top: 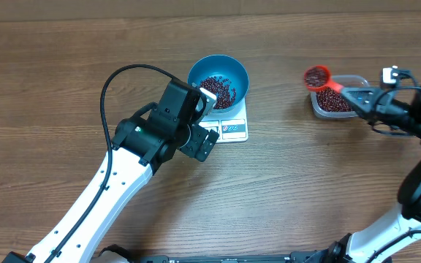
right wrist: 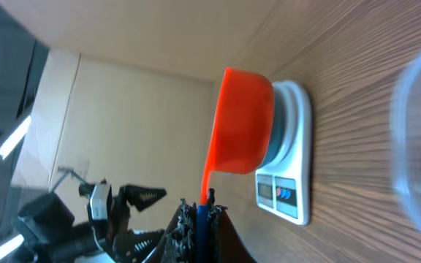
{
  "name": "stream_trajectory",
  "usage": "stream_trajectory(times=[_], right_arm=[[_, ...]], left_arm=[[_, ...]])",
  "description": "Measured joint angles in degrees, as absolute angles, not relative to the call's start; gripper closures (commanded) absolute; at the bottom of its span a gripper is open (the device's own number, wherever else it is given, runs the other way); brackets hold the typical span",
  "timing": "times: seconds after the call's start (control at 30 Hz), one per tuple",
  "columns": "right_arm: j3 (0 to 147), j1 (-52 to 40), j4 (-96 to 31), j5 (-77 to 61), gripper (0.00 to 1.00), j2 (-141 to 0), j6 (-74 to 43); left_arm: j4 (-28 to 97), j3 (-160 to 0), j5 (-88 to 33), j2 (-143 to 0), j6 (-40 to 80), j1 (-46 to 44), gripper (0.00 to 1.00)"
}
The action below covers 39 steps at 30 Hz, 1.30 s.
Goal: Scoop item into bowl and weigh 150g on scale
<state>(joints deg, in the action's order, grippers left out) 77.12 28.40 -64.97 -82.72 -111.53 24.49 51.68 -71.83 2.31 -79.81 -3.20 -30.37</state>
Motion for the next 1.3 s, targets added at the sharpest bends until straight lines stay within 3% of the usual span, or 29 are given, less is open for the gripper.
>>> stream_trajectory(times=[0.4,0.87,1.3], right_arm=[[82.43,13.76,-62.11,-83.70,0.97,-111.53,23.24],[83.50,1.98,-32.64,-78.89,0.96,-111.53,-2.20],[83.55,-5.06,-30.63,-66.32,0.96,-111.53,-9.04]], left_arm=[[51.68,-71.83,2.31,-79.81,-3.20,-30.37,0.00],[51.68,-71.81,2.31,-79.81,-3.20,-30.37,0.00],[51.68,-71.81,2.31,-79.81,-3.20,-30.37,0.00]])
